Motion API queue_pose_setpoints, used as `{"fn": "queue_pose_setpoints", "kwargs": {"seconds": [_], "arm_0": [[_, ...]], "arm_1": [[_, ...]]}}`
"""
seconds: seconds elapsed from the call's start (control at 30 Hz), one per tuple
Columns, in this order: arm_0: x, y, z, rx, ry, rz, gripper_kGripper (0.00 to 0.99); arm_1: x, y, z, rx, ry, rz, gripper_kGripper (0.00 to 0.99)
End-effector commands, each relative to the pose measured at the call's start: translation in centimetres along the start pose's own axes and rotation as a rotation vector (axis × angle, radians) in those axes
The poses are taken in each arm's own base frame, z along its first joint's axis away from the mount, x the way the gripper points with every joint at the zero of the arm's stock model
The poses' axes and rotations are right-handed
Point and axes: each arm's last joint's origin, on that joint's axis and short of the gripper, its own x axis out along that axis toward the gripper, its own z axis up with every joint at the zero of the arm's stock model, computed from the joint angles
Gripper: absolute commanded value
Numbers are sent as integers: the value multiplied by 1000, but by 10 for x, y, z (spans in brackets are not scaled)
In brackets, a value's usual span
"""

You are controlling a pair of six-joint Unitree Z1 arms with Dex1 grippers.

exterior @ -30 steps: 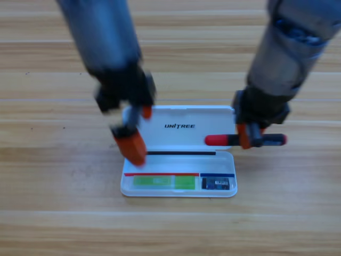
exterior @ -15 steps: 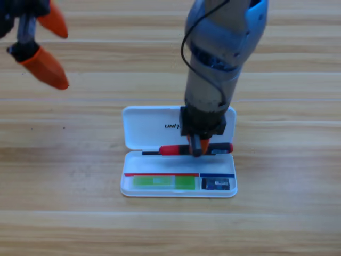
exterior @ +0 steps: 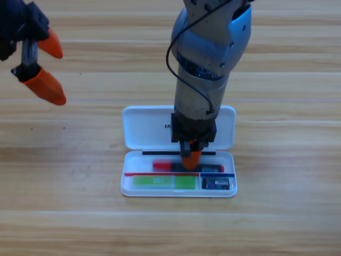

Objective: Clean up eraser and pencils

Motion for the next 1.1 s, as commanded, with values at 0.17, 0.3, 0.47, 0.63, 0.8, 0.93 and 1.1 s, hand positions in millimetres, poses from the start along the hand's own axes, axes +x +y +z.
{"fn": "queue_pose_setpoints", "kwargs": {"seconds": [0.17, 0.3, 0.47, 0.63, 0.8, 0.93, 1.1], "arm_0": [[16, 5, -7, -15, 26, -33, 990], [14, 5, -7, -16, 21, -29, 990], [2, 22, 8, -22, -32, 27, 989], [19, 62, 36, -35, -86, 43, 939], [60, 96, 61, -39, -116, 27, 815], [97, 114, 70, -41, -126, -6, 558], [128, 122, 71, -40, -114, -28, 262]], "arm_1": [[-94, 31, -22, 17, -147, -13, 983], [-158, 56, -54, 51, -291, -2, 983], [-202, 74, -97, 152, -469, -13, 983], [-231, 105, -137, 205, -616, -84, 985], [-245, 132, -164, 216, -718, -91, 985], [-239, 139, -170, 219, -743, -92, 986], [-226, 139, -169, 223, -743, -76, 986]]}}
